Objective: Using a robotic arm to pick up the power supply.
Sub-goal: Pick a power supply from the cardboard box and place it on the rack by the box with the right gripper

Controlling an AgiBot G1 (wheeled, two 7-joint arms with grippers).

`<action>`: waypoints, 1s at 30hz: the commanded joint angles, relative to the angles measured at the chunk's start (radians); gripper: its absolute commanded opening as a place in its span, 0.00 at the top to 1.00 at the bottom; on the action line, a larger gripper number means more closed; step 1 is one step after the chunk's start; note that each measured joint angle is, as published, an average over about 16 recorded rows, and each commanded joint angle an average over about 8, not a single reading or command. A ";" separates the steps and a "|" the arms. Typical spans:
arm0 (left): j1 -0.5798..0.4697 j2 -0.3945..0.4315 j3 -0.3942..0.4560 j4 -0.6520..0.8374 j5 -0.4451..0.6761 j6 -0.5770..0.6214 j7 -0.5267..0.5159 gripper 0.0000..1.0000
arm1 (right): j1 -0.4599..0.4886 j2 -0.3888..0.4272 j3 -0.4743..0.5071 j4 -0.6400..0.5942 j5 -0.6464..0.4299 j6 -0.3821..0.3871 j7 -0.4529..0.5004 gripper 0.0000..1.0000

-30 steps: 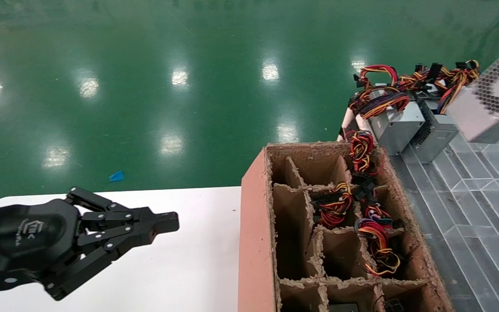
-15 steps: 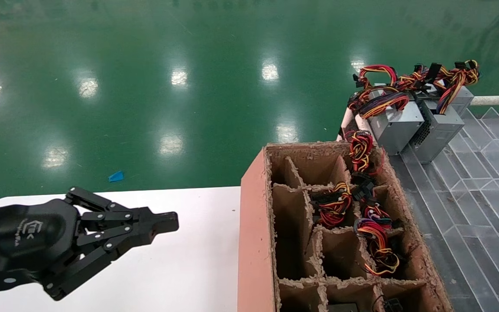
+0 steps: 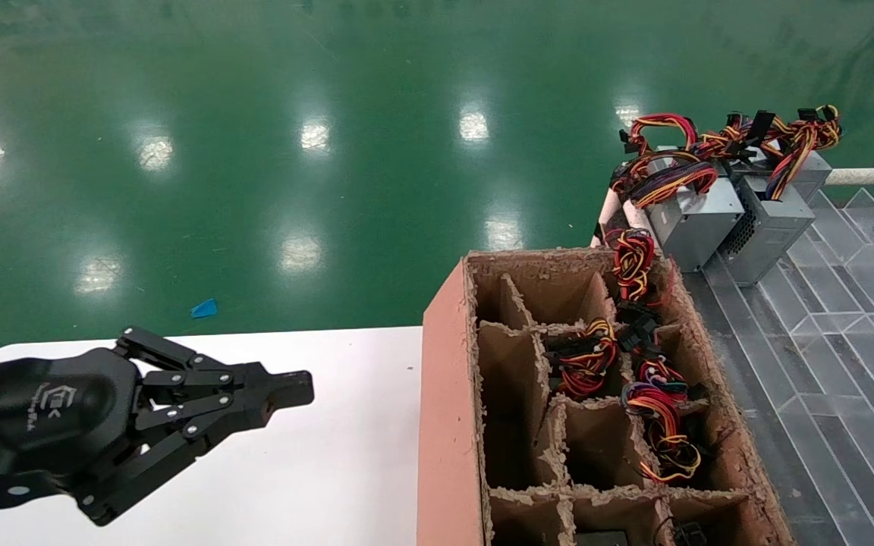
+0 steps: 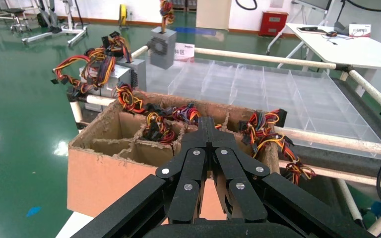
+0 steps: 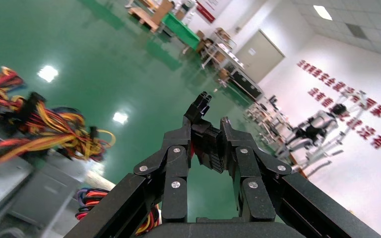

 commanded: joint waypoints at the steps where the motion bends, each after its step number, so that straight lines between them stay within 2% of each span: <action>1: 0.000 0.000 0.000 0.000 0.000 0.000 0.000 1.00 | -0.002 -0.020 0.002 -0.004 0.003 0.004 -0.009 1.00; 17: 0.000 0.000 0.000 0.000 0.000 0.000 0.000 1.00 | -0.026 -0.107 0.001 -0.025 0.002 0.008 -0.026 1.00; 30: 0.000 0.000 0.000 0.000 0.000 0.000 0.000 1.00 | -0.009 -0.106 0.016 -0.005 0.023 0.038 -0.074 1.00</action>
